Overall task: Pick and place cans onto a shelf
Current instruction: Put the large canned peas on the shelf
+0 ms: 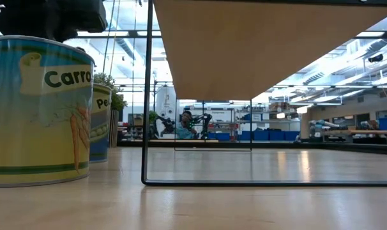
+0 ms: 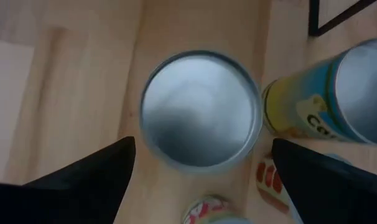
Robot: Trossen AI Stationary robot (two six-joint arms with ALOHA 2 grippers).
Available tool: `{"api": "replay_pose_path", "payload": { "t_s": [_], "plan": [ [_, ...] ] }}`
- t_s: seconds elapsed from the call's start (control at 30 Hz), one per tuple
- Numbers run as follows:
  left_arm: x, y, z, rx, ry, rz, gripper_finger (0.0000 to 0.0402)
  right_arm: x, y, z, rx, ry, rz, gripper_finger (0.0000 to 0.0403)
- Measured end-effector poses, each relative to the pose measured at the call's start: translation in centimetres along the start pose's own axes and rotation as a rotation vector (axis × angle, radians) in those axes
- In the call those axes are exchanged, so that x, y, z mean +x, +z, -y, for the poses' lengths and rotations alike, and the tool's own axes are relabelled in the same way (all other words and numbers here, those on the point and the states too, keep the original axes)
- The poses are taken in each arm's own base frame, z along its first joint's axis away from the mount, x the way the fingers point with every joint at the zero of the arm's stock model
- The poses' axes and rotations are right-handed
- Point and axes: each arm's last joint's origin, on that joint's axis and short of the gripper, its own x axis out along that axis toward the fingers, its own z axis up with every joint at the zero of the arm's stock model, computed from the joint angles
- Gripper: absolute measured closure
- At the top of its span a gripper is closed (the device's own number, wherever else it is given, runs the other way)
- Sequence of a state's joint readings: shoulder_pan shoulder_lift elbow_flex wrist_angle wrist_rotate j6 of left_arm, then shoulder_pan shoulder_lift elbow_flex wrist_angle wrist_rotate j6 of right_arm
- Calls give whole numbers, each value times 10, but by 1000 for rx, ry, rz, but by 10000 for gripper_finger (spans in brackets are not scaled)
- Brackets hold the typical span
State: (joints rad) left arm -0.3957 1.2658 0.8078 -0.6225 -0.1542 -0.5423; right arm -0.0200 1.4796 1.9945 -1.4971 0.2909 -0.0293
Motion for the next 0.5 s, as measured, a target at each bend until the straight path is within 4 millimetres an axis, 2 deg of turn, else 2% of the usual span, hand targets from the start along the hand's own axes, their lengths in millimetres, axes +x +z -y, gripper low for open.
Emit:
{"api": "replay_pose_path", "payload": {
  "t_s": [0.5],
  "plan": [
    [23, 4, 5, -50, 15, -8, 19, 0, 1, 0, 2, 0, 5, 33]
  ]
}}
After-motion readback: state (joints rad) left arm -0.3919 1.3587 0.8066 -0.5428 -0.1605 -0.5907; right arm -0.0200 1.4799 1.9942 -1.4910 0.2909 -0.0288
